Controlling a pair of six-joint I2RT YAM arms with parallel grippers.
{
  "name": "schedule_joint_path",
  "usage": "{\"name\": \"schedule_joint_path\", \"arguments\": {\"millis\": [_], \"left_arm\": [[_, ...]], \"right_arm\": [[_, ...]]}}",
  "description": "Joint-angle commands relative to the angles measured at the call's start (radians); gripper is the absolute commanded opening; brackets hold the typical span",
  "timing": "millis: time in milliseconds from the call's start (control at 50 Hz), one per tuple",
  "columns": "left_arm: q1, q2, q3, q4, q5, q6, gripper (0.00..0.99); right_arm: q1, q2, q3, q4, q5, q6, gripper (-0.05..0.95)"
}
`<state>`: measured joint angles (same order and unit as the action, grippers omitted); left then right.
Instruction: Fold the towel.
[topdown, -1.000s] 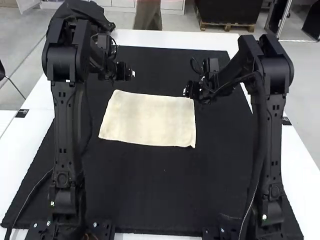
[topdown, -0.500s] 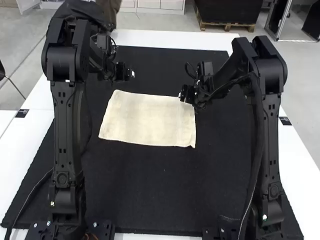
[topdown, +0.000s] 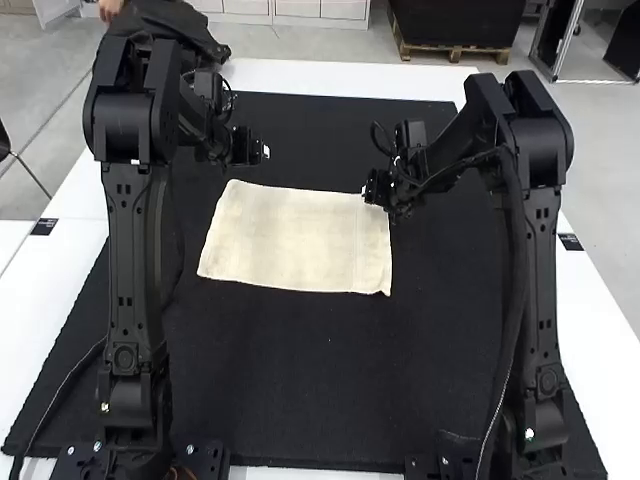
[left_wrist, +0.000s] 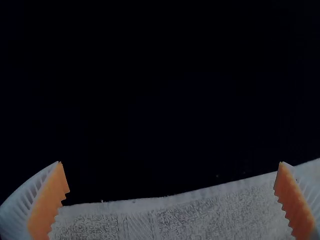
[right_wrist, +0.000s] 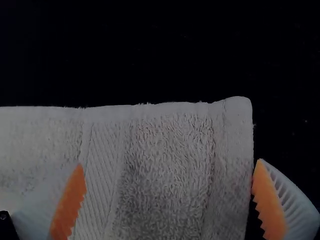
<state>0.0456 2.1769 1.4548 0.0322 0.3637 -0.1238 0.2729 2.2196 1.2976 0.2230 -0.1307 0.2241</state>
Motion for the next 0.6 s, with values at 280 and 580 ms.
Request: {"name": "schedule_joint_path", "arguments": {"millis": [280, 580], "left_arm": [[0.01, 0.007, 0.015, 0.0, 0.014, 0.013, 0.97], [0.01, 0.012, 0.015, -0.009, 0.02, 0.023, 0.97]], "right_arm": [[0.035, 0.066, 0.04, -0.105, -0.052, -0.003, 0.6], [0.068, 0.089, 0.048, -0.134, -0.052, -0.011, 0.28]]}}
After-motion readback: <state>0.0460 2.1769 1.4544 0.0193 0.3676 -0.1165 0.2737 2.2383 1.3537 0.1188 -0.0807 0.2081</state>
